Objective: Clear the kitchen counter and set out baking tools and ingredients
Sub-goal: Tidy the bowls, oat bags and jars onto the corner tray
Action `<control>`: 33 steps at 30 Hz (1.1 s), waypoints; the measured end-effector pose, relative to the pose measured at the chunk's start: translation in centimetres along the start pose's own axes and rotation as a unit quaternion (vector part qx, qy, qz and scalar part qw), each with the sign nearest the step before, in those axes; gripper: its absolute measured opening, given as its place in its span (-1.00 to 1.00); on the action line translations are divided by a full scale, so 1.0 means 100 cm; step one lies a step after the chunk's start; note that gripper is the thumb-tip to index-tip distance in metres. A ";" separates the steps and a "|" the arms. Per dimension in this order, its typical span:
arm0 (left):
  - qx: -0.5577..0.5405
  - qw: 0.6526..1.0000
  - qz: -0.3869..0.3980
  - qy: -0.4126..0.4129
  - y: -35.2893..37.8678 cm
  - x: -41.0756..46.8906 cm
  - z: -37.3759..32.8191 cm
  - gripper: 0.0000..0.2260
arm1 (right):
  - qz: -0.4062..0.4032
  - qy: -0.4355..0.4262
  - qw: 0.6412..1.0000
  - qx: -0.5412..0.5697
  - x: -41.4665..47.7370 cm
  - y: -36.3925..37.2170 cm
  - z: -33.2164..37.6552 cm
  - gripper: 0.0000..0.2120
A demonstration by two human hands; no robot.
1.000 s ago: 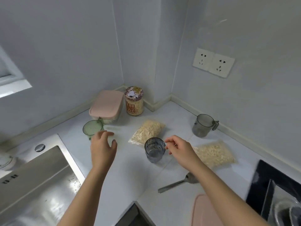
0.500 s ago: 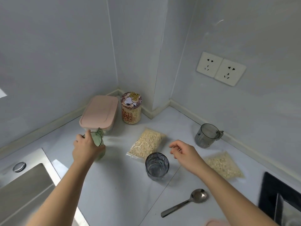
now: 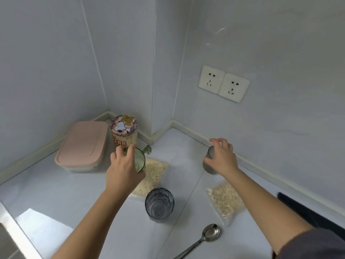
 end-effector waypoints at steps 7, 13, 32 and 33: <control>-0.031 0.999 0.005 0.041 0.016 0.012 -0.043 -0.31 | 0.161 0.080 0.983 -0.035 0.039 0.033 -0.029 -0.04; -0.040 0.997 0.011 0.060 0.022 0.015 -0.066 -0.31 | 0.134 0.071 0.983 -0.100 0.043 0.042 -0.031 -0.28; -0.101 0.983 0.052 0.144 0.018 -0.124 -0.230 -0.36 | 0.000 0.012 0.998 -0.063 -0.206 -0.078 -0.113 -0.42; -0.103 0.982 0.055 0.146 0.018 -0.140 -0.241 -0.37 | -0.002 0.016 0.998 -0.062 -0.225 -0.082 -0.124 -0.42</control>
Point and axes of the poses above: each hand's wrist, its own x-axis towards the middle knuckle, its own y-axis out of the palm, z = x × y, the point moved 5 cm from there along x, towards the middle knuckle, and after that the axes turned 1 degree about -z, right-handed, at the moved point
